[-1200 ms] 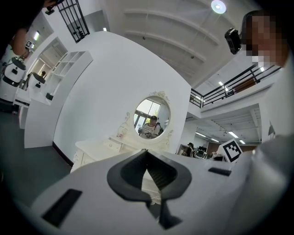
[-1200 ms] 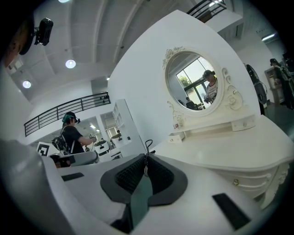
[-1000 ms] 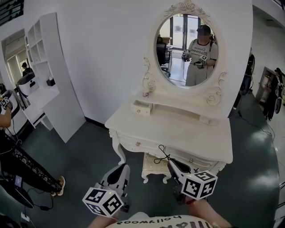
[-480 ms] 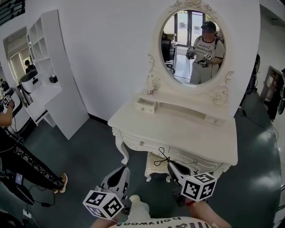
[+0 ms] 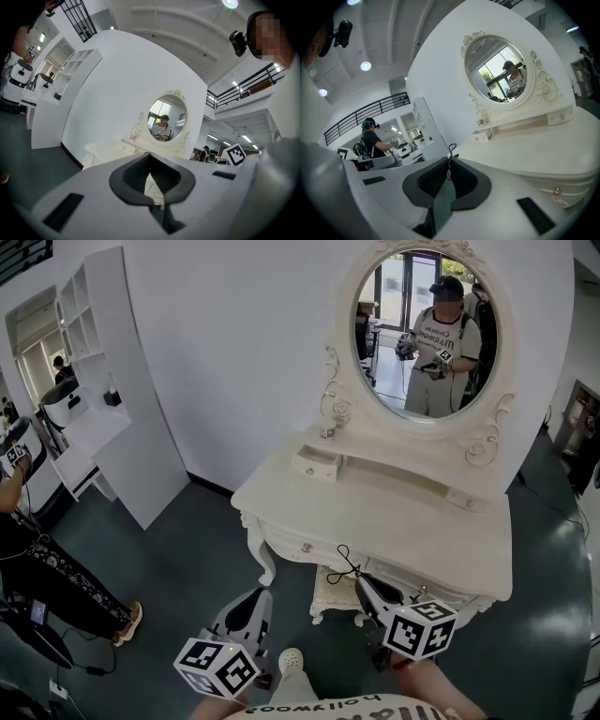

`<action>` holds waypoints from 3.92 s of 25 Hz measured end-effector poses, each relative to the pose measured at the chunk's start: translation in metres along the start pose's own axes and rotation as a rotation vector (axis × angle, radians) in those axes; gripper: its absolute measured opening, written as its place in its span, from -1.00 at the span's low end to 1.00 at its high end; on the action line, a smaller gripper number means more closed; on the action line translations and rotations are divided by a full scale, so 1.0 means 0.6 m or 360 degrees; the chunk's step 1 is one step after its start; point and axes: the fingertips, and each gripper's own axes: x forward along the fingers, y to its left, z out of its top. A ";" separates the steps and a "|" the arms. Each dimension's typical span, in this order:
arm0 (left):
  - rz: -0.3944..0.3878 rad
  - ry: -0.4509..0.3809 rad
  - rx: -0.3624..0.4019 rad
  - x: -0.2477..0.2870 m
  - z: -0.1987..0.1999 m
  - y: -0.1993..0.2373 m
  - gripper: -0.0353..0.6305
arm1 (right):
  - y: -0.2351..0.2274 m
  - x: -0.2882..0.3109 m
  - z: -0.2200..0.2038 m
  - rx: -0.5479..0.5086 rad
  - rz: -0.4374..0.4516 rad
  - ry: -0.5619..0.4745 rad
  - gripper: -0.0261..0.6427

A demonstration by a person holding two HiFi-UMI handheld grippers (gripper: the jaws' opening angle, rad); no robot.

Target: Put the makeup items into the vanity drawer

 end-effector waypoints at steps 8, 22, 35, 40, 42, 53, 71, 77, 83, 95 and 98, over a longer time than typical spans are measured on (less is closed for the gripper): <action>-0.0013 0.0027 -0.0019 0.079 0.033 0.061 -0.87 | -0.029 0.089 0.035 0.0029 -0.0035 -0.0010 -0.80; -0.0170 0.0030 0.0019 0.209 0.109 0.138 -0.87 | -0.064 0.203 0.104 0.0053 -0.0139 -0.0071 -0.80; -0.0288 0.0017 0.0027 0.295 0.152 0.212 -0.87 | -0.080 0.280 0.143 0.0078 -0.0232 -0.0155 -0.80; -0.0297 0.0034 0.0000 0.311 0.145 0.228 -0.87 | -0.096 0.293 0.136 0.0100 -0.0269 -0.0124 -0.80; -0.0285 0.0037 -0.0016 0.315 0.143 0.236 -0.87 | -0.103 0.301 0.133 0.0113 -0.0270 -0.0103 -0.80; -0.0099 -0.0019 -0.0048 0.357 0.169 0.290 -0.87 | -0.148 0.393 0.178 0.0102 -0.0147 -0.0002 -0.80; 0.0291 -0.0140 -0.0129 0.348 0.213 0.372 -0.87 | -0.225 0.536 0.212 0.0143 0.0028 0.0277 -0.80; 0.0439 -0.0163 -0.0144 0.316 0.207 0.393 -0.87 | -0.253 0.571 0.206 0.0172 0.0060 0.0330 -0.80; 0.0576 -0.0191 -0.0152 0.277 0.205 0.412 -0.87 | -0.273 0.604 0.202 0.0375 0.0107 0.0357 -0.80; 0.0715 -0.0225 -0.0163 0.234 0.201 0.429 -0.87 | -0.319 0.642 0.180 0.0350 -0.0007 0.0457 -0.80; 0.0740 -0.0221 -0.0171 0.229 0.198 0.435 -0.87 | -0.329 0.654 0.179 0.0354 -0.0038 0.0469 -0.80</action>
